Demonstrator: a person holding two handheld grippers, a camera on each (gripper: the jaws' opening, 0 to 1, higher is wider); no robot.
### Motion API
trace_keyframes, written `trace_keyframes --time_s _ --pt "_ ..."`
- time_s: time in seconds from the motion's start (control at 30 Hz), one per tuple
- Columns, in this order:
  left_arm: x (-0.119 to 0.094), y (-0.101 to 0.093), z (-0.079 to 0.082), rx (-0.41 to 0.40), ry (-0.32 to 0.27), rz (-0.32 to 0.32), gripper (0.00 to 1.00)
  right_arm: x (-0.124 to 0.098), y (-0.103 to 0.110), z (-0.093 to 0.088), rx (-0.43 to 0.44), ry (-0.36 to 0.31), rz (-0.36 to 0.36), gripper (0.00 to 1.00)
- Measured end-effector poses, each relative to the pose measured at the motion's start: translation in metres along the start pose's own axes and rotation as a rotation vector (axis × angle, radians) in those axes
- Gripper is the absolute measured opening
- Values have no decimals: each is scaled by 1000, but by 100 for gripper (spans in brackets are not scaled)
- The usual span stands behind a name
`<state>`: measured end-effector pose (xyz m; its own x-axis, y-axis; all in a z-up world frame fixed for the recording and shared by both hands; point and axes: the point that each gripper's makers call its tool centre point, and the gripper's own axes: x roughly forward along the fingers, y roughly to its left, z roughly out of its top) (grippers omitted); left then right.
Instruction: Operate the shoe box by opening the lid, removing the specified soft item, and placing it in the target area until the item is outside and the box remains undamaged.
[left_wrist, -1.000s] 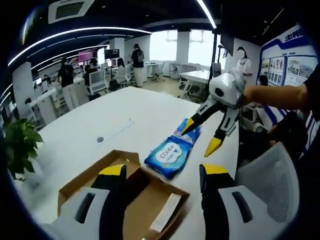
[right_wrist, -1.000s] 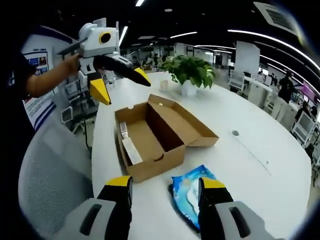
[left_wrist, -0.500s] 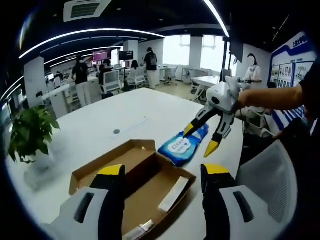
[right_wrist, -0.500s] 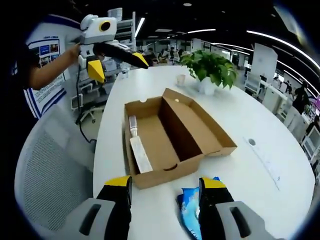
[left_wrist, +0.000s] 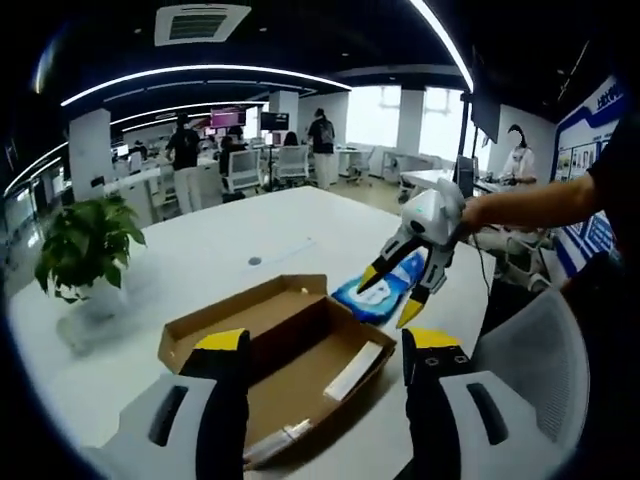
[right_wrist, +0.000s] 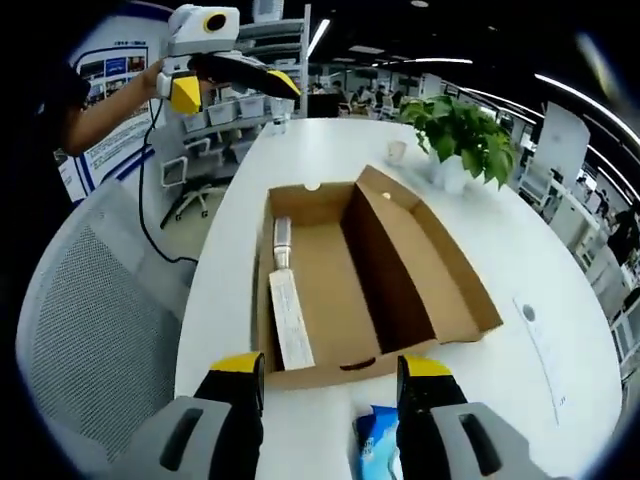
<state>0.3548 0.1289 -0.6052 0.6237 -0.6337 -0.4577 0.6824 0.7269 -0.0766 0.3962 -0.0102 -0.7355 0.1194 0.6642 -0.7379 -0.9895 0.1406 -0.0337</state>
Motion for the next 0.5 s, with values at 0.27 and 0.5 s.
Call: trace_keyframes --time_s 0.27,0.5 --pt "-16 5 -16 16 -2 23 67 21 7 4 -55 36 41 50" --pt "-29 11 -33 21 15 64 71 36 10 2 -97 83 66 50"
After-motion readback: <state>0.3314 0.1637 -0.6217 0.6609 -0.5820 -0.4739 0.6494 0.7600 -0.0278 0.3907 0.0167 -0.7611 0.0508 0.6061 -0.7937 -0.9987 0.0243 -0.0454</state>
